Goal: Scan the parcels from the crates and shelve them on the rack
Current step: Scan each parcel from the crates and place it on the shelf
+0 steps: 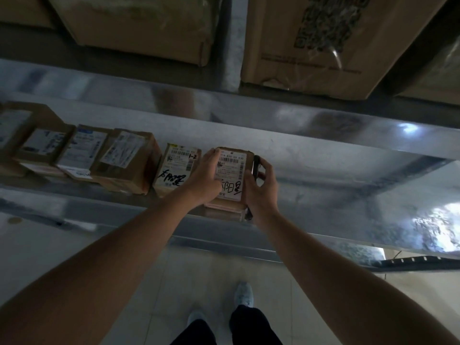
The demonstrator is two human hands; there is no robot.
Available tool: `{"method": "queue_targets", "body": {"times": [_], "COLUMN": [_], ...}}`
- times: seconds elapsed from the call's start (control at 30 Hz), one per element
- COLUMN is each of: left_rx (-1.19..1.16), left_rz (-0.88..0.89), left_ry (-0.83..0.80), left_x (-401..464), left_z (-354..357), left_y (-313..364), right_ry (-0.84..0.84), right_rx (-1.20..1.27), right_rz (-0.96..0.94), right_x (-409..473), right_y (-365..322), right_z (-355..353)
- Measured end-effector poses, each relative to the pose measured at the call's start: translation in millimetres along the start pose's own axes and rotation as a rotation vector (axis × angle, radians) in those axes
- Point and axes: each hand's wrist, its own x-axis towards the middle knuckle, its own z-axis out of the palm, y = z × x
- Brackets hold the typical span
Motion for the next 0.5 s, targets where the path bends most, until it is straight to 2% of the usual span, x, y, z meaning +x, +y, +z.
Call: {"method": "queue_targets", "body": {"times": [0.27, 0.5], "left_rx": [-0.047, 0.027], "left_rz": [-0.001, 0.052], "left_ry": [-0.028, 0.026], "left_x": [1.7, -2.9], "left_z": [-3.7, 2.2], "left_y": [-8.5, -6.0], "right_ry": [-0.026, -0.024], "right_rx": [0.005, -0.052], "right_rz": [0.029, 0.005], "right_x": [0.9, 3.9], "right_y": [-0.2, -3.1], "right_z": [9.0, -1.7]}}
